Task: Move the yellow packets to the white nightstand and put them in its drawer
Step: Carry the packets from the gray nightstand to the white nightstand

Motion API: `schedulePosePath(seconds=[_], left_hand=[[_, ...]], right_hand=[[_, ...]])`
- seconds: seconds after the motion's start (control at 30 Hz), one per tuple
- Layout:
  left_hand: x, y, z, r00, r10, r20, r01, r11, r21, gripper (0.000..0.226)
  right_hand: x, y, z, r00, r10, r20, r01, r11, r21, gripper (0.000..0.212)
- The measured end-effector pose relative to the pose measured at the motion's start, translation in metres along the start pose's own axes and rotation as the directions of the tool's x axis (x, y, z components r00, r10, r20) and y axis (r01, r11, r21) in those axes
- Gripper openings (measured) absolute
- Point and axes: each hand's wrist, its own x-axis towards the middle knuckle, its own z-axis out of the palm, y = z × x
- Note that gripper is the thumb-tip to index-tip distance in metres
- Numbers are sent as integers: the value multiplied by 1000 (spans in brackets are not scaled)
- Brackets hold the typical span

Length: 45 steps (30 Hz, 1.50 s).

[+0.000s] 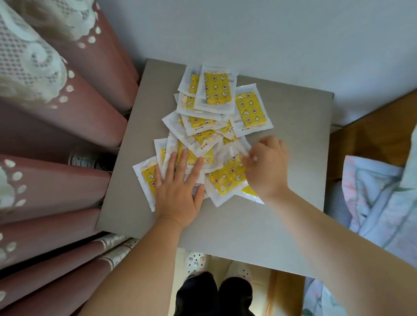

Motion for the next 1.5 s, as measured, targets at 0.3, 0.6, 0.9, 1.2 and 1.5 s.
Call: schedulePosePath(seconds=[0.3, 0.6, 0.9, 1.2, 1.5], left_hand=[[1, 2, -1, 1000, -2, -4, 2, 1000, -11, 57], [0, 1, -2, 1000, 4, -10, -4, 1000, -13, 57], [0, -1, -1, 1000, 10, -23, -11, 1000, -29, 56], [1, -1, -1, 999, 14, -30, -15, 999, -46, 56], [0, -1, -1, 1000, 7, -21, -8, 999, -37, 58]], right_hand=[[-46, 45, -8, 942, 307, 133, -324, 936, 137, 20], [-56, 31, -12, 957, -290, -30, 291, 955, 64, 32], [-53, 22, 15, 591, -622, 514, 805, 501, -319, 52], [-24, 16, -30, 768, -304, 564, 534, 789, -302, 36], [2, 15, -16, 879, -115, 463, 273, 917, -291, 51]])
